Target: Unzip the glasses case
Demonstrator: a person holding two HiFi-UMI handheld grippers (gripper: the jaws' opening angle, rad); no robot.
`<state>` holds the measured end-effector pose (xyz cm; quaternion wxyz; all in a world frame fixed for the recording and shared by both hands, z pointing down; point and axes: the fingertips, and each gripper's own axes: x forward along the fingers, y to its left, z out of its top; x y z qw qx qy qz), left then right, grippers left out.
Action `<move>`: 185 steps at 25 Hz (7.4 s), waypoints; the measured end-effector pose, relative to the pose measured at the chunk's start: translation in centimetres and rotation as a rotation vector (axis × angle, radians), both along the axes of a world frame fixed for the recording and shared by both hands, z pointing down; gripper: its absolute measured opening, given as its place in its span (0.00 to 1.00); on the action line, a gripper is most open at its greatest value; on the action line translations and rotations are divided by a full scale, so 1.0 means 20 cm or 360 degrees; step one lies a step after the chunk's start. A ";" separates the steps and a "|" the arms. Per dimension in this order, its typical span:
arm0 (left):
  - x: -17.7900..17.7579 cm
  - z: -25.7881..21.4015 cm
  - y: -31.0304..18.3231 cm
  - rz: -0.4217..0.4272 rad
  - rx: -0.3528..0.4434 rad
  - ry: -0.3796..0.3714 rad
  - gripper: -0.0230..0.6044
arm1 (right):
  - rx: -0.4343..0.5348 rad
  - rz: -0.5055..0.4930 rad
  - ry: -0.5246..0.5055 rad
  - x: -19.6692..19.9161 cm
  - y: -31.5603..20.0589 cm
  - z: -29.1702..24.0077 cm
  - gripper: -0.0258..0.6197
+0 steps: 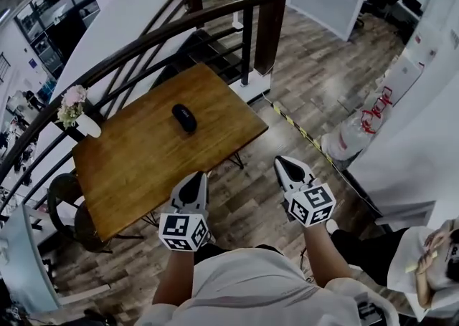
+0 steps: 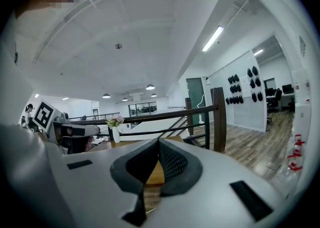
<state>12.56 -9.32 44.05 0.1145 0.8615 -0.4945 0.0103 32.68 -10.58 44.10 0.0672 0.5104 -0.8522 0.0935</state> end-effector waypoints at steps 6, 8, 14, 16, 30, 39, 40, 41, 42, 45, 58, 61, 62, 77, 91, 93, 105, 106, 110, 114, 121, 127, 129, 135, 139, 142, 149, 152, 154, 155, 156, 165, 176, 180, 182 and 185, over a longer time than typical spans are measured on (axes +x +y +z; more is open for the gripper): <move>-0.27 0.06 -0.38 0.0047 -0.0060 0.0046 0.07 | -0.0072 0.0094 0.0022 -0.24 -0.37 0.04 0.12; -0.41 0.07 -0.50 0.0045 -0.0075 0.0052 0.07 | -0.0109 0.0084 0.0059 -0.38 -0.50 0.07 0.12; -0.78 0.21 -0.81 0.0084 -0.0145 0.0054 0.07 | -0.0195 0.0042 0.0127 -0.84 -0.82 0.18 0.12; -0.87 0.26 -0.88 0.0103 -0.0169 0.0050 0.07 | -0.0225 0.0036 0.0139 -0.95 -0.88 0.23 0.12; -1.11 0.51 -1.15 0.0036 -0.0366 0.0068 0.07 | -0.0674 -0.0090 0.0192 -1.31 -1.38 0.92 0.45; -1.16 0.61 -1.18 -0.0021 -0.0489 0.0039 0.07 | -0.0918 -0.0031 0.0342 -1.44 -1.59 1.45 0.67; -1.16 0.62 -1.18 -0.0031 -0.0500 0.0034 0.07 | -0.0933 -0.0026 0.0359 -1.45 -1.61 1.48 0.68; -1.17 0.63 -1.18 -0.0043 -0.0505 0.0018 0.07 | -0.0943 -0.0022 0.0371 -1.45 -1.63 1.51 0.68; -1.17 0.63 -1.18 -0.0055 -0.0500 -0.0019 0.07 | -0.0948 -0.0016 0.0385 -1.45 -1.65 1.52 0.69; -1.16 0.62 -1.18 -0.0049 -0.0455 -0.0162 0.07 | -0.0967 -0.0002 0.0436 -1.45 -1.70 1.56 0.67; -1.07 0.41 -1.18 0.0109 -0.0371 -0.0118 0.07 | -0.0719 -0.0006 0.0394 -1.46 -1.51 1.09 0.57; -1.02 0.31 -1.19 0.0170 -0.0308 -0.0079 0.07 | -0.0593 0.0024 0.0373 -1.37 -1.44 0.86 0.57; -0.99 0.29 -1.20 0.0186 -0.0282 -0.0069 0.07 | -0.0548 0.0034 0.0372 -1.33 -1.43 0.80 0.57; -0.82 0.00 -1.09 0.0307 -0.0085 0.0197 0.07 | -0.0088 0.0059 0.0305 -1.15 -1.12 0.15 0.57; -0.57 -0.38 -1.04 0.0993 -0.0256 0.1021 0.54 | 0.0459 -0.0393 0.0490 -1.46 -0.89 -0.26 0.57; -0.57 -0.39 -1.05 0.1007 -0.0243 0.1045 0.54 | 0.0491 -0.0455 0.0559 -1.51 -0.86 -0.26 0.57; -0.68 -0.44 -1.09 0.0942 -0.0187 0.1149 0.46 | 0.0478 -0.0550 0.0583 -1.63 -0.84 -0.25 0.60; -0.70 -0.45 -1.10 0.0919 -0.0177 0.1158 0.46 | 0.0462 -0.0524 0.0523 -1.62 -0.85 -0.25 0.60; -0.75 -0.47 -1.14 0.0854 -0.0141 0.1164 0.46 | 0.0258 -0.0471 0.0369 -1.55 -0.84 -0.15 0.59; -0.78 -0.49 -1.17 0.0818 -0.0124 0.1172 0.46 | 0.0123 -0.0504 0.0350 -1.56 -0.81 -0.05 0.48; -0.78 -0.49 -1.18 0.0788 -0.0113 0.1157 0.46 | 0.0097 -0.0491 0.0225 -1.60 -0.82 -0.06 0.22; -0.79 -0.47 -1.17 0.0760 -0.0105 0.1149 0.45 | 0.0067 -0.0474 0.0201 -1.59 -0.83 -0.05 0.13; -0.79 -0.48 -1.16 0.0752 -0.0093 0.1120 0.44 | 0.0084 -0.0459 0.0273 -1.59 -0.83 -0.05 0.12; -0.77 -0.44 -1.11 0.0828 -0.0086 0.1008 0.43 | 0.0148 -0.0392 0.0488 -1.50 -0.88 -0.05 0.13; -0.70 -0.39 -1.02 0.1005 -0.0091 0.0754 0.43 | 0.0304 -0.0432 0.0843 -1.47 -0.88 -0.06 0.13; -0.65 -0.32 -0.96 0.1139 -0.0101 0.0524 0.43 | 0.0423 -0.0505 0.1128 -1.48 -0.87 -0.03 0.13; -0.55 -0.10 -0.83 0.1341 -0.0223 0.0047 0.44 | 0.0594 -0.0644 0.1477 -1.53 -0.83 -0.03 0.13; -0.53 0.02 -0.79 0.1393 -0.0263 -0.0159 0.44 | 0.0652 -0.0680 0.1541 -1.56 -0.82 -0.04 0.13; -0.52 0.11 -0.77 0.1416 -0.0291 -0.0310 0.44 | 0.0694 -0.0700 0.1581 -1.58 -0.81 -0.06 0.13; -0.51 0.15 -0.76 0.1424 -0.0307 -0.0384 0.44 | 0.0716 -0.0709 0.1605 -1.59 -0.80 -0.08 0.13; -0.51 0.19 -0.75 0.1429 -0.0325 -0.0456 0.44 | 0.0738 -0.0721 0.1634 -1.60 -0.80 -0.09 0.13; -0.56 0.50 -0.68 0.1528 -0.0594 -0.0972 0.44 | 0.0899 -0.0981 0.2059 -1.72 -0.68 -0.01 0.14; -0.59 0.68 -0.66 0.1485 -0.0672 -0.1077 0.45 | 0.0829 -0.1104 0.2029 -1.77 -0.65 0.11 0.17; -0.60 0.55 -0.77 0.1275 -0.0519 -0.0780 0.45 | 0.0737 -0.0863 0.1615 -1.73 -0.76 -0.04 0.21; -0.62 0.46 -0.84 0.1127 -0.0402 -0.0673 0.45 | 0.0665 -0.0709 0.1421 -1.65 -0.84 -0.09 0.20; -0.72 0.30 -0.97 0.0843 -0.0215 -0.0498 0.45 | 0.0515 -0.0416 0.1076 -1.49 -0.97 -0.16 0.15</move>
